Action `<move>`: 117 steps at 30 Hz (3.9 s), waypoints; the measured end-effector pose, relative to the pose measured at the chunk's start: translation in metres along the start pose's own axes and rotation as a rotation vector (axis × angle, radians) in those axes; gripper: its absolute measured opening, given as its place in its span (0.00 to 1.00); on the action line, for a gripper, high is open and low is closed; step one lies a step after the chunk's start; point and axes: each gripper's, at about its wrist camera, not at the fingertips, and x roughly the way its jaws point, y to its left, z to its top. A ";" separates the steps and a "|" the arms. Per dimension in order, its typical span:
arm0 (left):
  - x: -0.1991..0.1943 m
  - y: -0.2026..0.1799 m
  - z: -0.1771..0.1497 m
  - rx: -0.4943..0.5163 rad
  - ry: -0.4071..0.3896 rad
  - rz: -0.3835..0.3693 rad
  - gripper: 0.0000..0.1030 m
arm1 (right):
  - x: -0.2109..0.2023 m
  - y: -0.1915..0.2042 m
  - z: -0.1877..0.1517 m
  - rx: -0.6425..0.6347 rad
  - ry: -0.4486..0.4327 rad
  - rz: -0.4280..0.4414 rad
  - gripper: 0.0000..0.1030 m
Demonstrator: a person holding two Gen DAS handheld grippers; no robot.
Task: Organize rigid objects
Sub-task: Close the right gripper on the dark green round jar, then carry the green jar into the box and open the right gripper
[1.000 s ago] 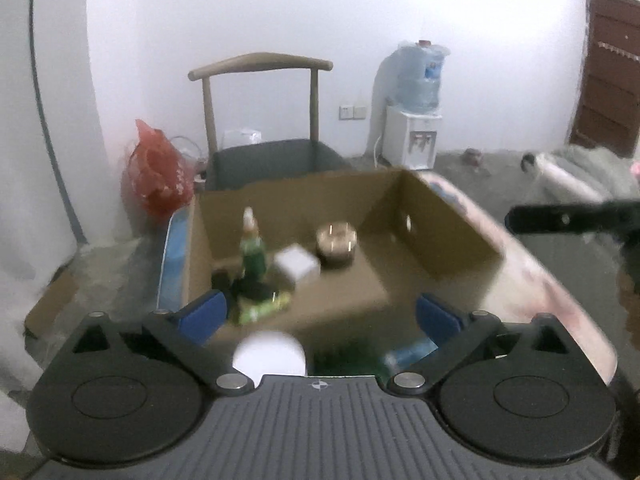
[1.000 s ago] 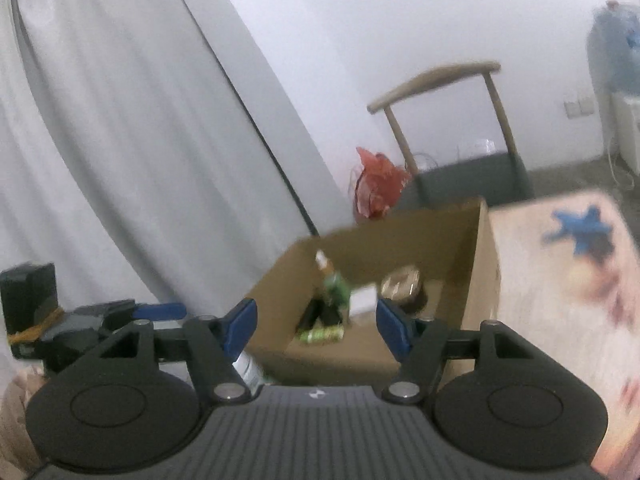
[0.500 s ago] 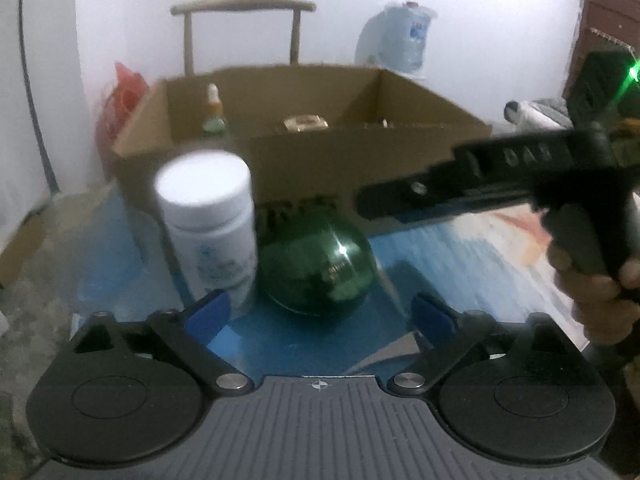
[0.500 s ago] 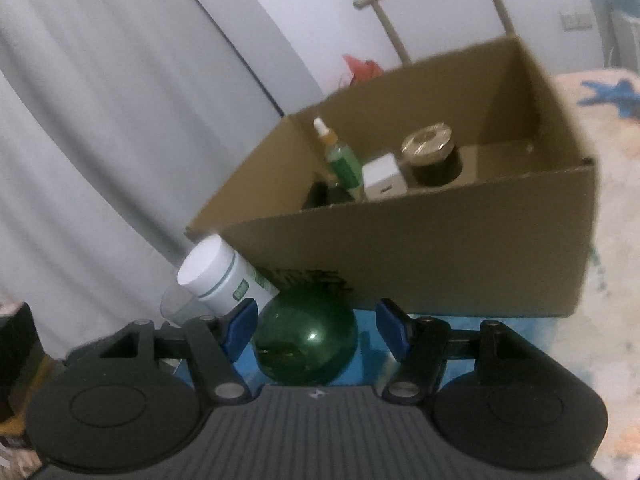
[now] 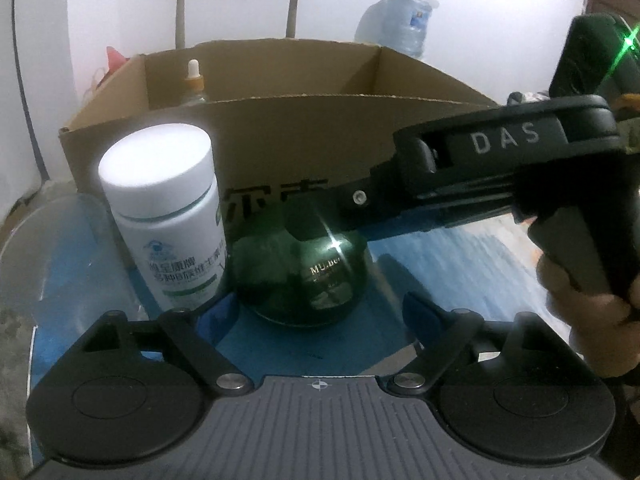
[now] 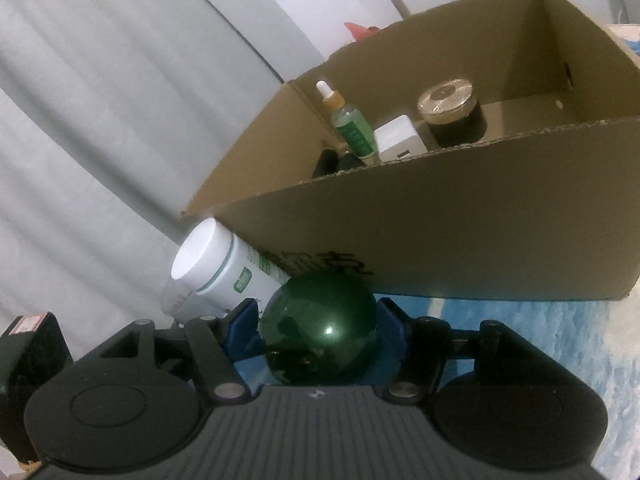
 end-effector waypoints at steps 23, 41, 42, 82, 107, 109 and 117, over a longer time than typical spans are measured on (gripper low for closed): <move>-0.008 -0.053 -0.008 0.172 -0.009 -0.182 0.87 | -0.081 -0.003 -0.036 0.017 -0.087 -0.075 0.66; 0.018 -0.050 0.003 0.191 0.017 -0.093 0.88 | -0.066 -0.022 -0.044 0.083 -0.108 -0.136 0.66; 0.020 -0.051 0.003 0.195 0.022 -0.092 0.88 | -0.064 -0.022 -0.044 0.081 -0.106 -0.136 0.66; -0.066 -0.075 0.066 0.235 -0.289 0.041 0.80 | -0.130 0.078 0.005 -0.248 -0.329 -0.124 0.68; 0.108 0.014 0.174 -0.074 0.389 0.079 0.80 | 0.041 -0.023 0.175 -0.011 0.268 -0.156 0.69; 0.118 0.015 0.176 -0.098 0.435 0.081 0.80 | 0.049 -0.031 0.177 0.019 0.299 -0.150 0.69; 0.139 0.022 0.172 -0.152 0.553 0.079 0.80 | 0.063 -0.050 0.169 0.093 0.359 -0.148 0.68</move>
